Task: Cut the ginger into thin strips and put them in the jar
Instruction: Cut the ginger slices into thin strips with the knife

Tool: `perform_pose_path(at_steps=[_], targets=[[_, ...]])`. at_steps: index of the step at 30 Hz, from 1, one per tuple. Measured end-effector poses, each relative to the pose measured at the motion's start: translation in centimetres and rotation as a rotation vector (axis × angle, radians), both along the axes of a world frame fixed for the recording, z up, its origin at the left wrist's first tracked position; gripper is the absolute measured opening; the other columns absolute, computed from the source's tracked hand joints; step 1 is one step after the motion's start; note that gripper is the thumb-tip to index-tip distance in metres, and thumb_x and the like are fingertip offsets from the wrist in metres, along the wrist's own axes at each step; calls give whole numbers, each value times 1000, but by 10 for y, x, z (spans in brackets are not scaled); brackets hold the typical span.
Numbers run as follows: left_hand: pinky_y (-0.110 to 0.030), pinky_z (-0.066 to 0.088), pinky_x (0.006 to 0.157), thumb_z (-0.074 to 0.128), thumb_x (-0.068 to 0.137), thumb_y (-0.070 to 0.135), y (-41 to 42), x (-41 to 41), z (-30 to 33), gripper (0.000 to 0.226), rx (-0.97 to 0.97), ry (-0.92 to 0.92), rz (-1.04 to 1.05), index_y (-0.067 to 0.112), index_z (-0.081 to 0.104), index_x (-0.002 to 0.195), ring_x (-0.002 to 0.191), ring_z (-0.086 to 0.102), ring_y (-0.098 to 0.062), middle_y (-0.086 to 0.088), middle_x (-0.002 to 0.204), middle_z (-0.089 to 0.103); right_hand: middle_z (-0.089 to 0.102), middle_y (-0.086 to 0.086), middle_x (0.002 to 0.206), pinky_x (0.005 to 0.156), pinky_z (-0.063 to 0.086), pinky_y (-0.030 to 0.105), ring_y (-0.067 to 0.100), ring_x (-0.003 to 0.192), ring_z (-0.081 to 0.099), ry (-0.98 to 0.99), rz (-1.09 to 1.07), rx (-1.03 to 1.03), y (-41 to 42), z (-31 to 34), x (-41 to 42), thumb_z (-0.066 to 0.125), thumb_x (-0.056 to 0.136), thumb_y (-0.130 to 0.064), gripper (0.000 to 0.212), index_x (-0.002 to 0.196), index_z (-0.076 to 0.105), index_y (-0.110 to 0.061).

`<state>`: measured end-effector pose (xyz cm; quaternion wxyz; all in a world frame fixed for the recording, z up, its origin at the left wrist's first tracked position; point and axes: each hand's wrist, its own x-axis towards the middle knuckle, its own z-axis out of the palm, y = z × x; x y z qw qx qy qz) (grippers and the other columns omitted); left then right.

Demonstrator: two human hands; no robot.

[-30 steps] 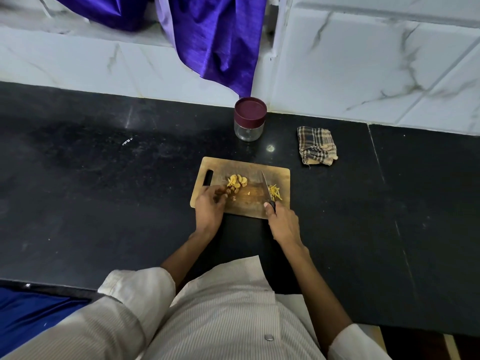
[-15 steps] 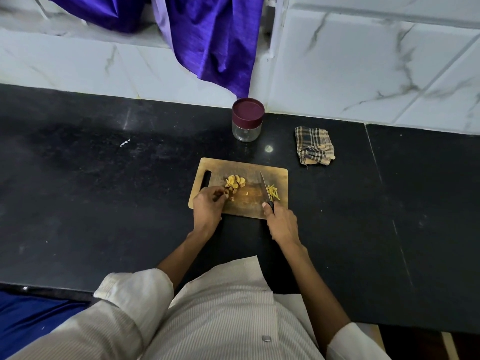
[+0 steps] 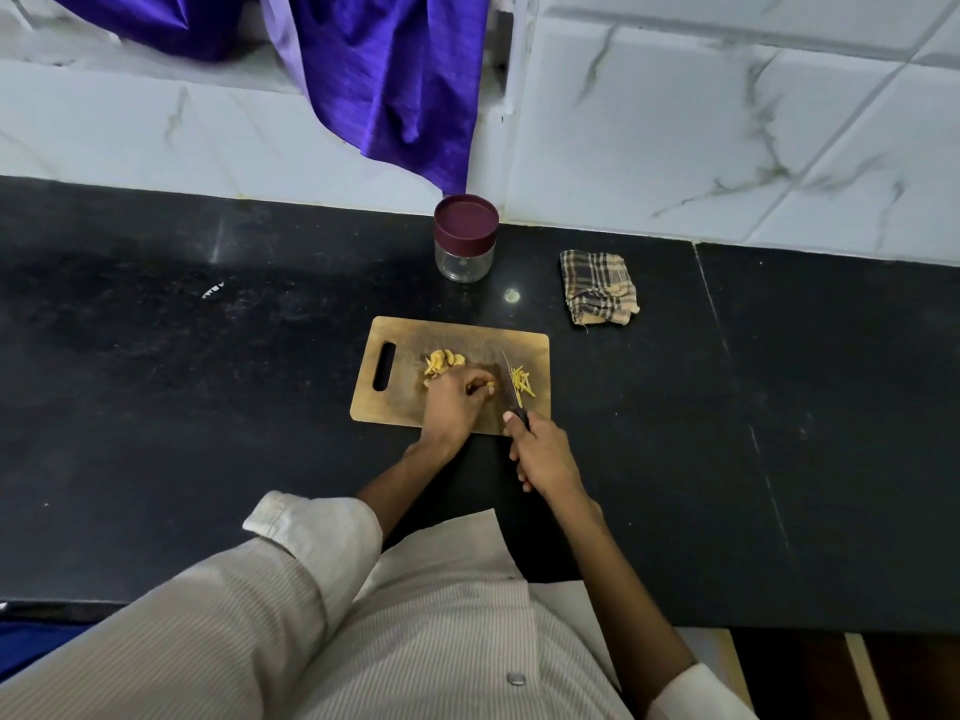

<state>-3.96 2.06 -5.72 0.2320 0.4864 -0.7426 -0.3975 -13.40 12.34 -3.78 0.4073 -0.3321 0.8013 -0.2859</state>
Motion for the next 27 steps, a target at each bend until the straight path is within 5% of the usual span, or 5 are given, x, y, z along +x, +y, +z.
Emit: perform_pose_path(at_steps=[8, 18, 27], targets=[[-11, 33, 88, 59, 93, 11, 0, 0, -7, 23, -71, -75, 29, 8, 69, 113, 101, 61, -17, -9, 117, 64, 59, 9, 94, 55, 43, 31, 18, 68, 53, 43, 10, 42, 0, -2, 4, 39, 106, -36, 26, 122, 48, -18], [-17, 39, 84, 59, 93, 11, -1, -1, -10, 20, -116, -79, 38, 8, 71, 108, 94, 61, -18, -9, 111, 64, 65, 12, 99, 79, 56, 50, 30, 90, 66, 179, 85, 84, -5, 4, 10, 41, 105, -35, 25, 119, 48, -15], [-10, 37, 79, 63, 90, 12, -1, 0, -12, 15, -83, -65, 63, 7, 73, 101, 87, 59, -10, -7, 106, 65, 64, 13, 108, 85, 53, 48, 31, 98, 64, 238, 119, 120, -7, 7, 13, 40, 105, -32, 29, 125, 47, -11]])
